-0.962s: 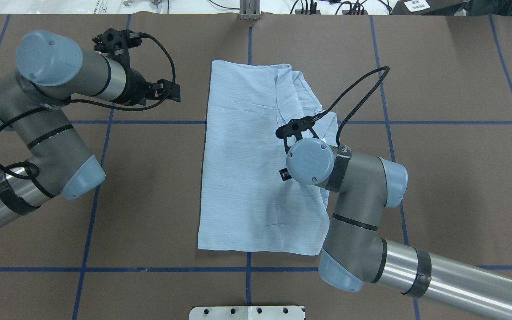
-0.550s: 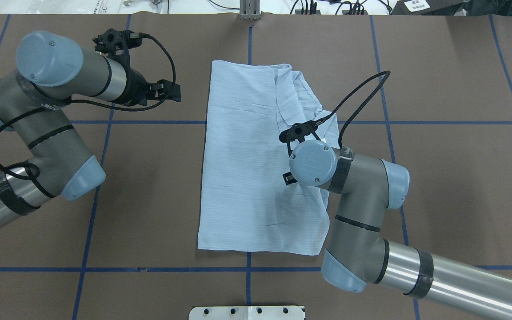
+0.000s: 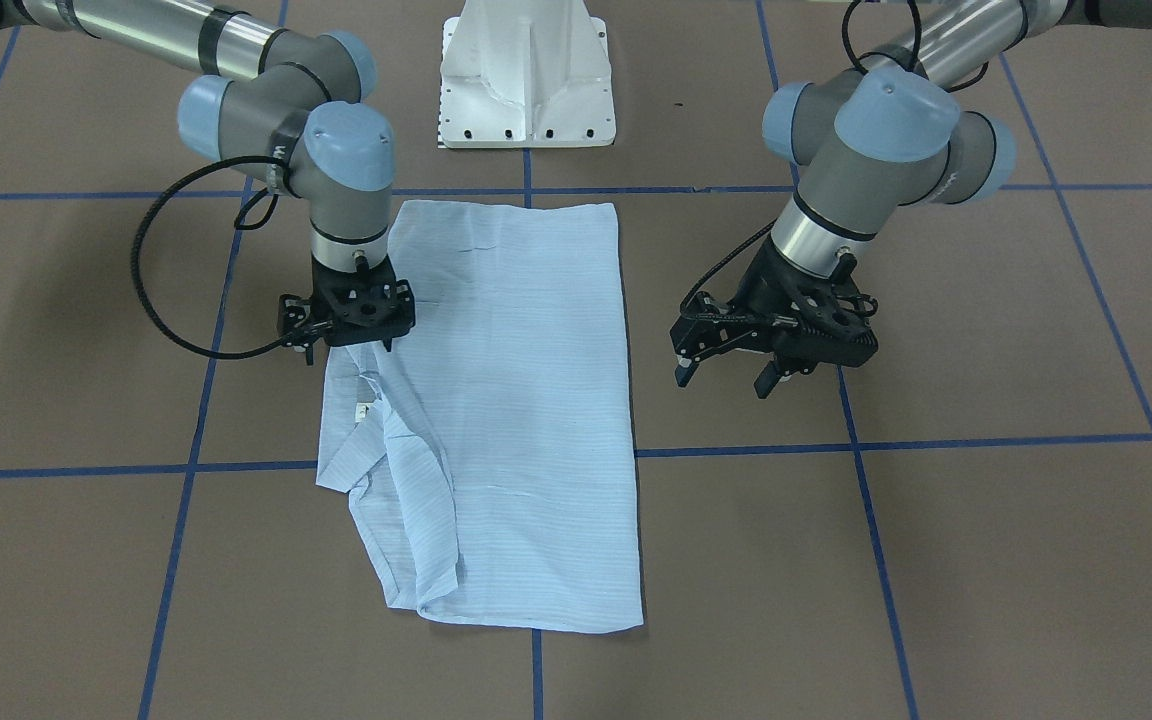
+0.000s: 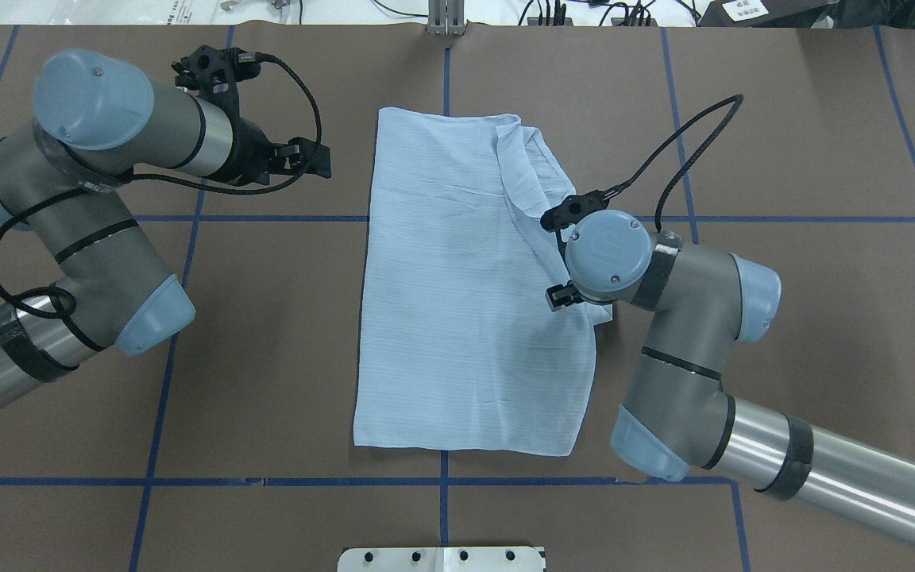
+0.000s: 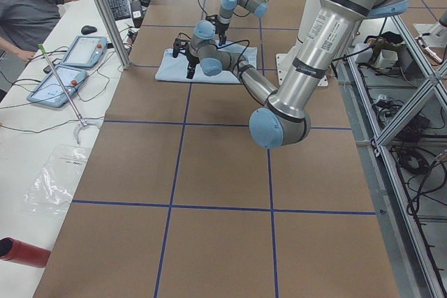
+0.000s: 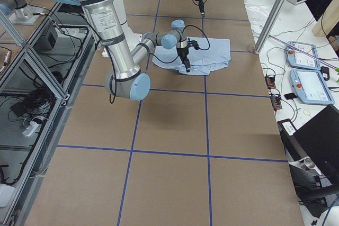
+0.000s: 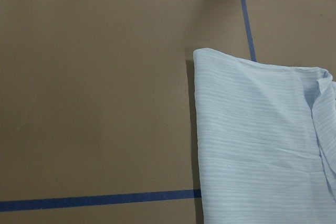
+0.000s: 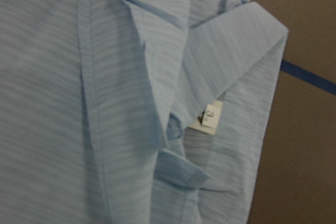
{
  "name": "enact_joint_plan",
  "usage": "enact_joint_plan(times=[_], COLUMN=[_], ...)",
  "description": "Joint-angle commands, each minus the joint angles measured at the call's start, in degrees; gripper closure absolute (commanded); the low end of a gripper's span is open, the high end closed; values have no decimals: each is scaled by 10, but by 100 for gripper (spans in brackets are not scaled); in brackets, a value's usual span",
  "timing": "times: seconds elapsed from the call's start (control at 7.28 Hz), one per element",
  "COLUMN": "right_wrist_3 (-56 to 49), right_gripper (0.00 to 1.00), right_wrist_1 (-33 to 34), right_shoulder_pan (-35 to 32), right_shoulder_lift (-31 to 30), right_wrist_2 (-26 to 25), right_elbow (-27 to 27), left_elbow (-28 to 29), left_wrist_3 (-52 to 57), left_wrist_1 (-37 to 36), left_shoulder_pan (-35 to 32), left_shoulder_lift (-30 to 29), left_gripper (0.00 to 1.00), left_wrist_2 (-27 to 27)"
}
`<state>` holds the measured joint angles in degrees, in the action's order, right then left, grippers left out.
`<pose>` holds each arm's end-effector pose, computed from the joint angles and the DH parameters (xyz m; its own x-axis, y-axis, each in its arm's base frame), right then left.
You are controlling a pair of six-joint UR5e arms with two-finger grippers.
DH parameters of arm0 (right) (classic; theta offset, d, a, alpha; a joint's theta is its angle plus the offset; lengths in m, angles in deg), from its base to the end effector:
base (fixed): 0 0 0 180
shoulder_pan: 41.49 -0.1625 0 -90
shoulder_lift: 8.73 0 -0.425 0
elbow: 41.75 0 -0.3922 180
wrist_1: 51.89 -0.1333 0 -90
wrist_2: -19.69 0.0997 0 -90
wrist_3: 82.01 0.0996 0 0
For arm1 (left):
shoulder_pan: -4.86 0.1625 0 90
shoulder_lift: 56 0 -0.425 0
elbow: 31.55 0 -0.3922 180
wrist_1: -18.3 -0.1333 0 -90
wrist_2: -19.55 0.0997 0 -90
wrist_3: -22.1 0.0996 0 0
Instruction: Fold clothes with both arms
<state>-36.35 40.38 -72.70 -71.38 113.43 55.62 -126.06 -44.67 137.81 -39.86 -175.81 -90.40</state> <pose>-0.4946 -0.4479 0.3470 0.8567 -0.2964 0.4222 0.1560 0.9290 0.3356 0.4014 -0.5372 0.2619 0.4630 0.0633 -0.8841 0.2842 0.9342 0.2157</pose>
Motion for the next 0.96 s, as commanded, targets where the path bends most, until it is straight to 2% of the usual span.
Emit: enact_joint_plan(times=[0.0,0.27,0.55,0.82], right_wrist_3=[-60,-72,-61,3], right_gripper=[0,0,0,0], right_wrist_1=[-6,-5,-4,1], right_shoulder_pan=[-45,-84,-84,-85], right_shoulder_lift=[-77,-67,-62,-80], right_wrist_2=[19,60,72,139], right_elbow=[35,74,106,166], left_elbow=[0,0,-5,-32], left_wrist_3=[-1,0,-3,-84], left_wrist_1=[-2,-2,-7,-9], left_shoulder_pan=[4,4,9,65], left_shoulder_lift=[-6,-6,-5,5], left_gripper=[0,0,0,0], left_wrist_2=[0,0,-1,0])
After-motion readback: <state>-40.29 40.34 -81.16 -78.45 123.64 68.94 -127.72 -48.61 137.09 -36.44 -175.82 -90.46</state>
